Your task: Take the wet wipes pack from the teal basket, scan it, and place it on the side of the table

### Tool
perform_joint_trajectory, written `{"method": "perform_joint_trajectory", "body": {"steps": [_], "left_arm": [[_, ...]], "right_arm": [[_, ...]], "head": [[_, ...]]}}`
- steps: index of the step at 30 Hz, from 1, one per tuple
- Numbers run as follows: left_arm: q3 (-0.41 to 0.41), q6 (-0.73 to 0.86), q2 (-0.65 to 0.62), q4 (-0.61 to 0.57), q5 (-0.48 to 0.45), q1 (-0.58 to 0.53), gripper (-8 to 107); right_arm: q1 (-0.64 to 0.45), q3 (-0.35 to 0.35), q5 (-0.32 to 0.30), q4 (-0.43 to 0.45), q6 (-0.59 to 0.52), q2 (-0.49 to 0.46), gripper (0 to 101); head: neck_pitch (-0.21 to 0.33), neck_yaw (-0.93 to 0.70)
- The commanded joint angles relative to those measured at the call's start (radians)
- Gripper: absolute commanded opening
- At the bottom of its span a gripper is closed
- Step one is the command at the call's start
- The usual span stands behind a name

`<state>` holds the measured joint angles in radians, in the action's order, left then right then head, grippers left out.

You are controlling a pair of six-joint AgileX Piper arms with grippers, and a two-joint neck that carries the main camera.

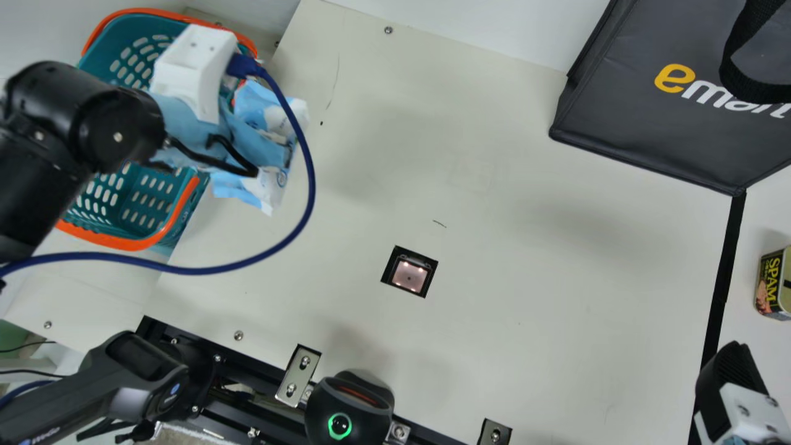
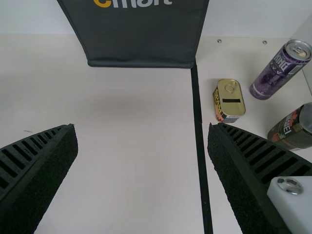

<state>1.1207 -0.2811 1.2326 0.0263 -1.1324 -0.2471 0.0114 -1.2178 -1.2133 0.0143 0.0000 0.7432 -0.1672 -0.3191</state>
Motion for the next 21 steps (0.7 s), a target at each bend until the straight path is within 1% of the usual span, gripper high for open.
{"method": "perform_joint_trajectory", "body": {"steps": [1,6,10,15,21], "left_arm": [[-0.007,-0.060,0.000,0.008,0.001,-0.098,-8],[-0.021,-0.117,0.015,0.018,0.021,-0.225,-8],[-0.029,-0.120,0.039,0.010,0.053,-0.305,-8],[-0.040,-0.077,0.067,-0.012,0.095,-0.375,-8],[-0.058,0.003,0.099,-0.047,0.145,-0.424,-8]], "right_arm": [[0.000,0.000,0.000,0.000,0.000,0.000,95],[0.000,0.000,0.000,0.000,0.000,0.000,95],[0.000,0.000,0.001,0.000,0.000,0.000,95],[0.000,0.000,0.001,0.000,0.000,0.000,95],[0.000,0.000,0.001,0.000,0.000,0.000,95]], "head": [[0.029,-0.002],[0.029,-0.002],[0.029,-0.002],[0.029,-0.002],[0.029,-0.002]]}}
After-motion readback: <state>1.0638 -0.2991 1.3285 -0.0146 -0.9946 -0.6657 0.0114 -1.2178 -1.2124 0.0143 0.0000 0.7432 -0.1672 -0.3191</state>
